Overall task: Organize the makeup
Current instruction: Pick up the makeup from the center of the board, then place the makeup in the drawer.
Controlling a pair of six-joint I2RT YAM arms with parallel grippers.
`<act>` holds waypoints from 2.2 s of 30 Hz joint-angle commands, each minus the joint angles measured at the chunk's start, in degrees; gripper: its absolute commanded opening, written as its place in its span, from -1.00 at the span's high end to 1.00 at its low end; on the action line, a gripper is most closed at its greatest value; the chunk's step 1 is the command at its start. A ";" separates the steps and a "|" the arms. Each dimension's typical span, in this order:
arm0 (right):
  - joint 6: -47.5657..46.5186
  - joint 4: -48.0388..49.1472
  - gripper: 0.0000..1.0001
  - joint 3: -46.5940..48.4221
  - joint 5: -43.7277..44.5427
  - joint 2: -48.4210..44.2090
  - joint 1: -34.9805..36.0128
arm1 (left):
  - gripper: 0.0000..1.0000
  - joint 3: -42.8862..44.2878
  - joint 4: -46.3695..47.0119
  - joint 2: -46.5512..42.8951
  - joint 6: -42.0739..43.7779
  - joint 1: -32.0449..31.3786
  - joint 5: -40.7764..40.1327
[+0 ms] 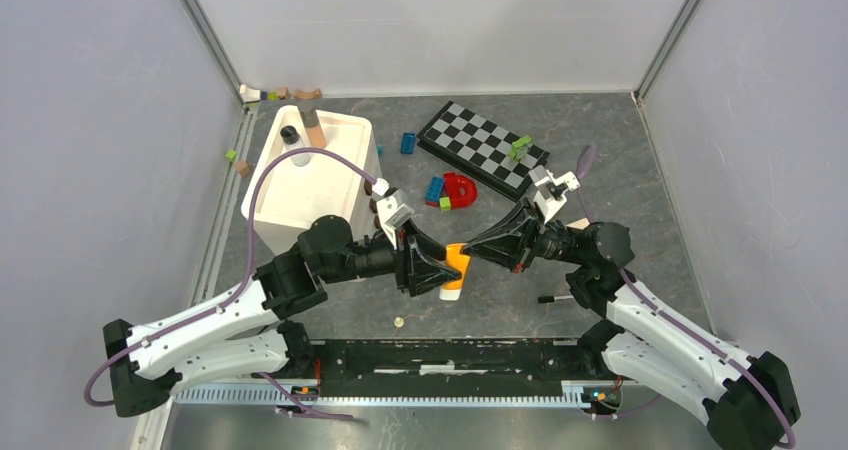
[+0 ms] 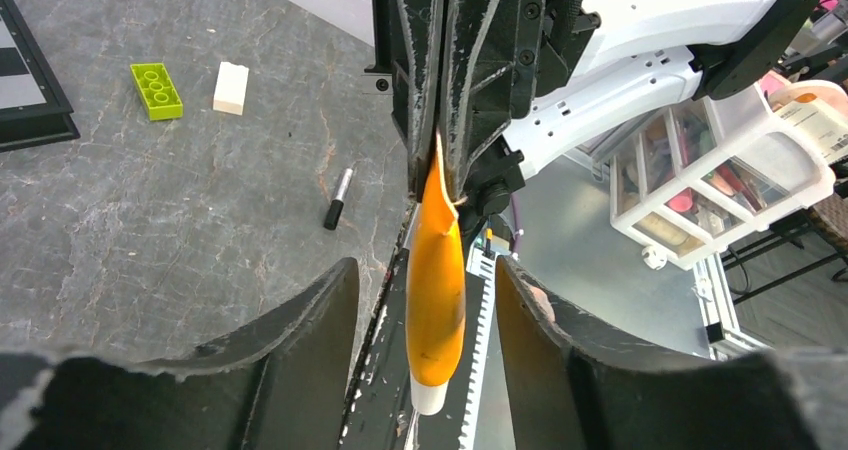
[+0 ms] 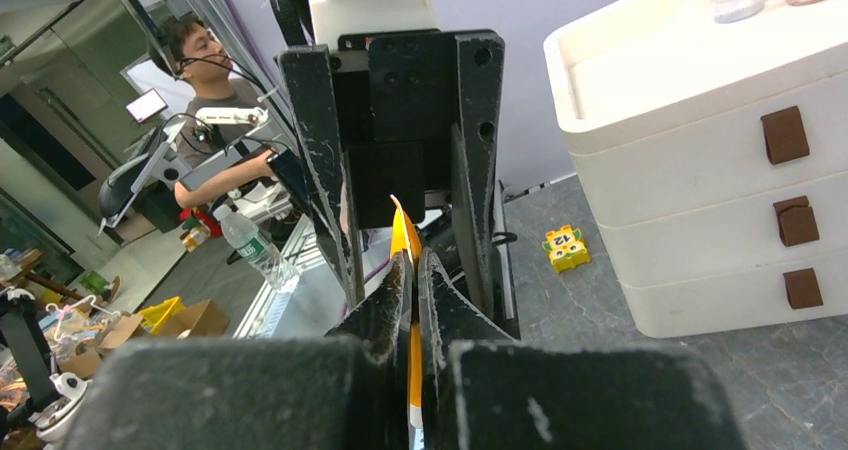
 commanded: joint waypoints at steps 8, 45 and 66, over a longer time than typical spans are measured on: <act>3.16 8.57 1.00 0.57 3.24 -1.39 0.17 | -0.15 -1.54 6.27 1.92 -0.80 -0.31 4.48; -27.74 -27.15 1.00 16.44 14.77 5.31 0.17 | -0.80 12.15 -27.73 -7.05 2.80 -0.33 -24.58; -40.90 -29.54 1.00 52.46 27.33 36.27 12.80 | -0.80 36.04 -65.37 -16.87 -2.56 -0.34 -65.17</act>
